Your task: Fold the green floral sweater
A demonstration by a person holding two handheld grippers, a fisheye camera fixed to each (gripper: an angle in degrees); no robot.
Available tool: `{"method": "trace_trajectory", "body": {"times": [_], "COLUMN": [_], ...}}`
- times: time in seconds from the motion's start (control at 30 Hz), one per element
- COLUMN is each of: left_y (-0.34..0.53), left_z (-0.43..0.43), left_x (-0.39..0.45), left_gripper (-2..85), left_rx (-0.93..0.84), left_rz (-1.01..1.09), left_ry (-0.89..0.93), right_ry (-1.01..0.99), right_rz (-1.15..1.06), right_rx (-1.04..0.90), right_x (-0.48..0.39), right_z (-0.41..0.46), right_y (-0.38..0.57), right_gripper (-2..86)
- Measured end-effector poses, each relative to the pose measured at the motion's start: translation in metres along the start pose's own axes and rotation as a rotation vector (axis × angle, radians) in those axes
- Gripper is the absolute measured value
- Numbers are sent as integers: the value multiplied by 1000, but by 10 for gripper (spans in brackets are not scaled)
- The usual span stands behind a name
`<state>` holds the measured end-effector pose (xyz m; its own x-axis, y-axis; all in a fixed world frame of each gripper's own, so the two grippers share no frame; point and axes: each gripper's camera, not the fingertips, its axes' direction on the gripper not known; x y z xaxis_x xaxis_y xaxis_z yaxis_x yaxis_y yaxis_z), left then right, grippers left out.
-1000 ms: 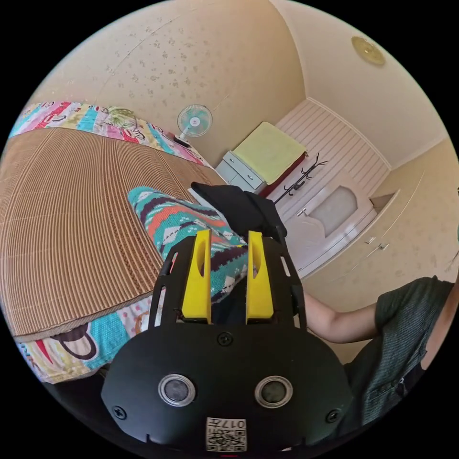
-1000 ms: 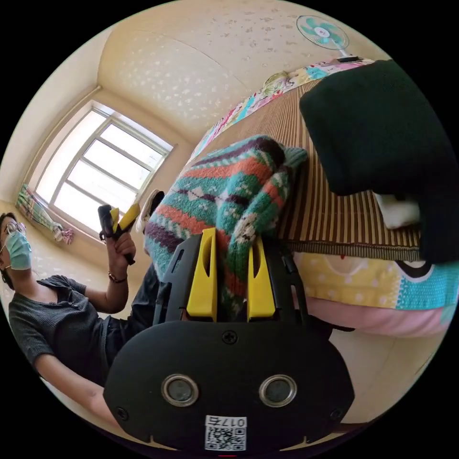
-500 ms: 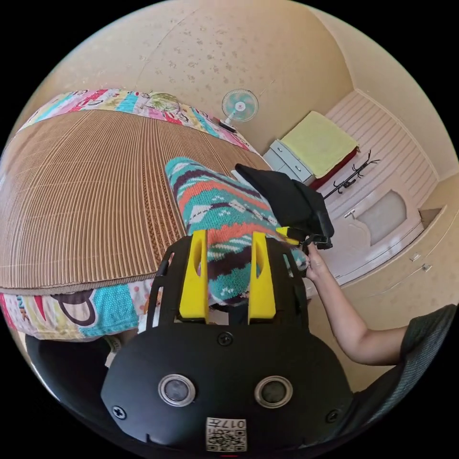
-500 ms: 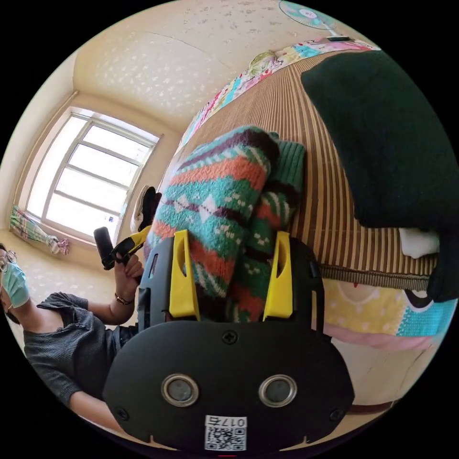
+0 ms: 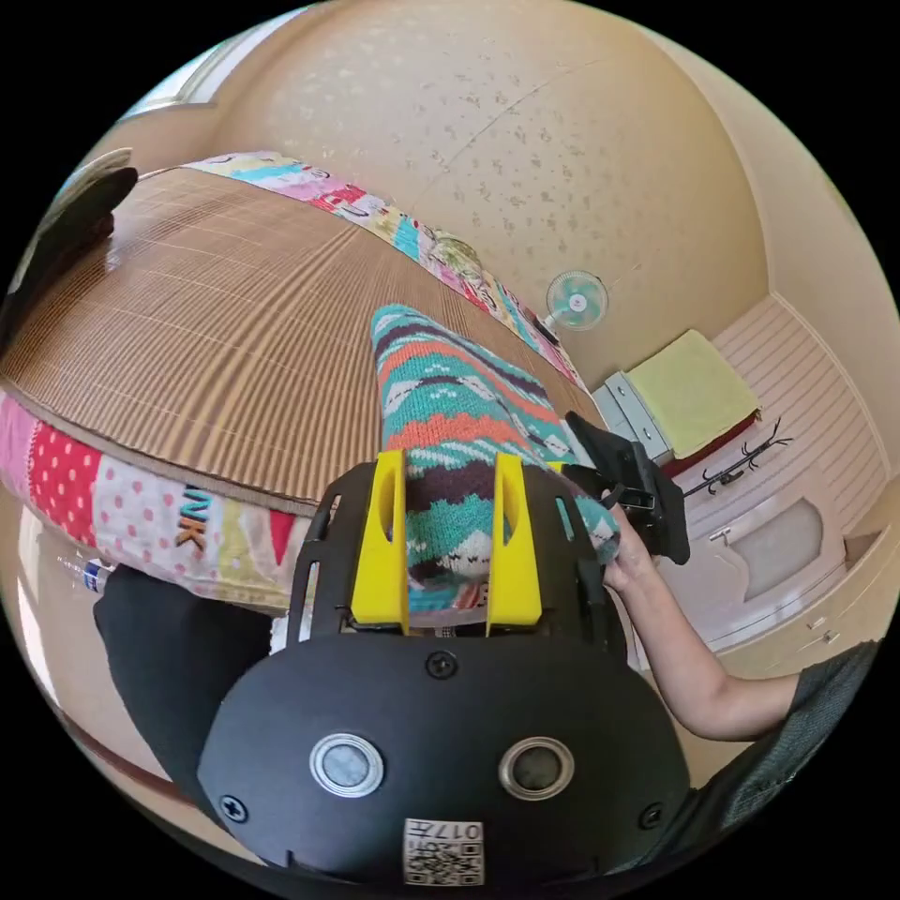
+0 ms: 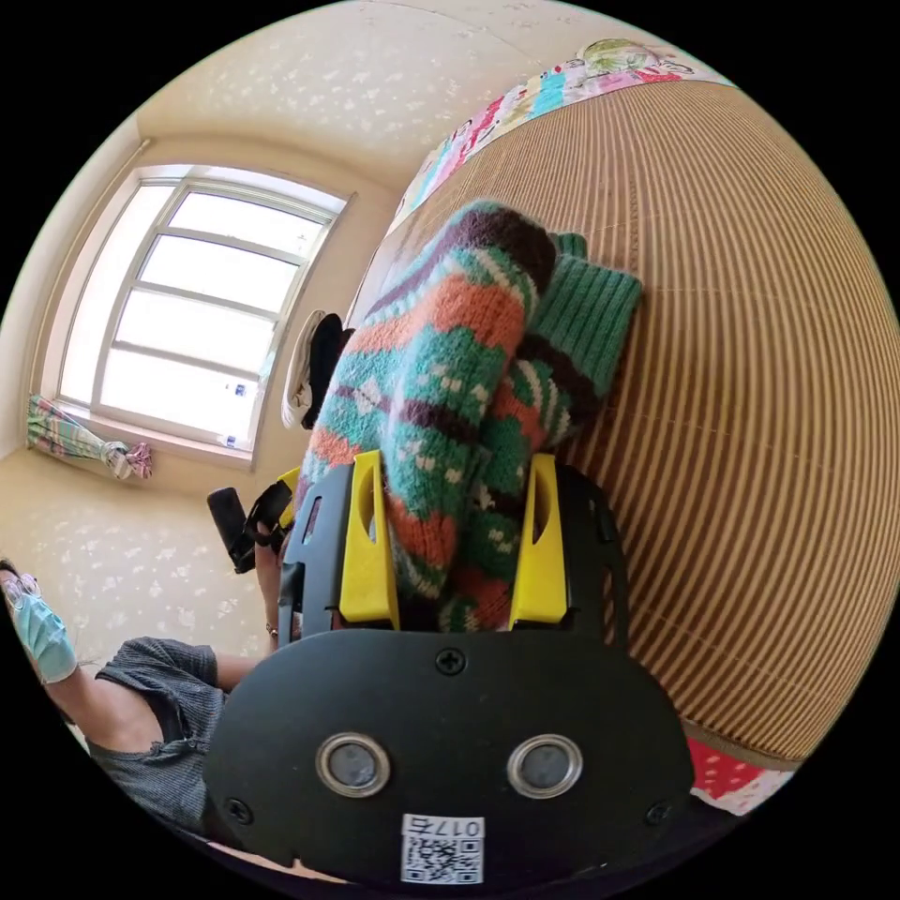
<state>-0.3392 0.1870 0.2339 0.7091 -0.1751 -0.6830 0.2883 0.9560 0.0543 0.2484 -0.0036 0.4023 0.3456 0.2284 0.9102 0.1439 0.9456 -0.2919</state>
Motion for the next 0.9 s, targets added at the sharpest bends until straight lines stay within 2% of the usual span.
{"method": "trace_trajectory", "body": {"times": [0.17, 0.3, 0.47, 0.63, 0.7, 0.8, 0.9], "left_y": [14, 41, 60, 52, 40, 19, -1], "left_z": [-116, -181, -210, -202, -193, -181, -168], "left_x": [-85, -131, -156, -173, -172, -158, -134], "left_gripper": [126, 125, 125, 125, 125, 125, 121], "left_rx": [175, 195, 175, 115, 105, 88, 62], "left_rz": [-132, -219, -273, -292, -280, -223, -141], "left_ry": [-64, -113, -148, -92, -47, -5, 3], "right_ry": [7, 65, 78, -5, -50, -57, 105], "right_rz": [-63, -45, -57, -131, -230, -336, -318], "right_rx": [-81, -47, -78, -169, -106, -21, 105], "right_x": [-92, -156, -209, -197, -186, -151, -99], "right_z": [141, 228, 326, 304, 263, 175, 76], "right_y": [-73, -101, -126, -123, -94, -26, 54], "right_gripper": [199, 197, 196, 186, 164, 84, 60]}}
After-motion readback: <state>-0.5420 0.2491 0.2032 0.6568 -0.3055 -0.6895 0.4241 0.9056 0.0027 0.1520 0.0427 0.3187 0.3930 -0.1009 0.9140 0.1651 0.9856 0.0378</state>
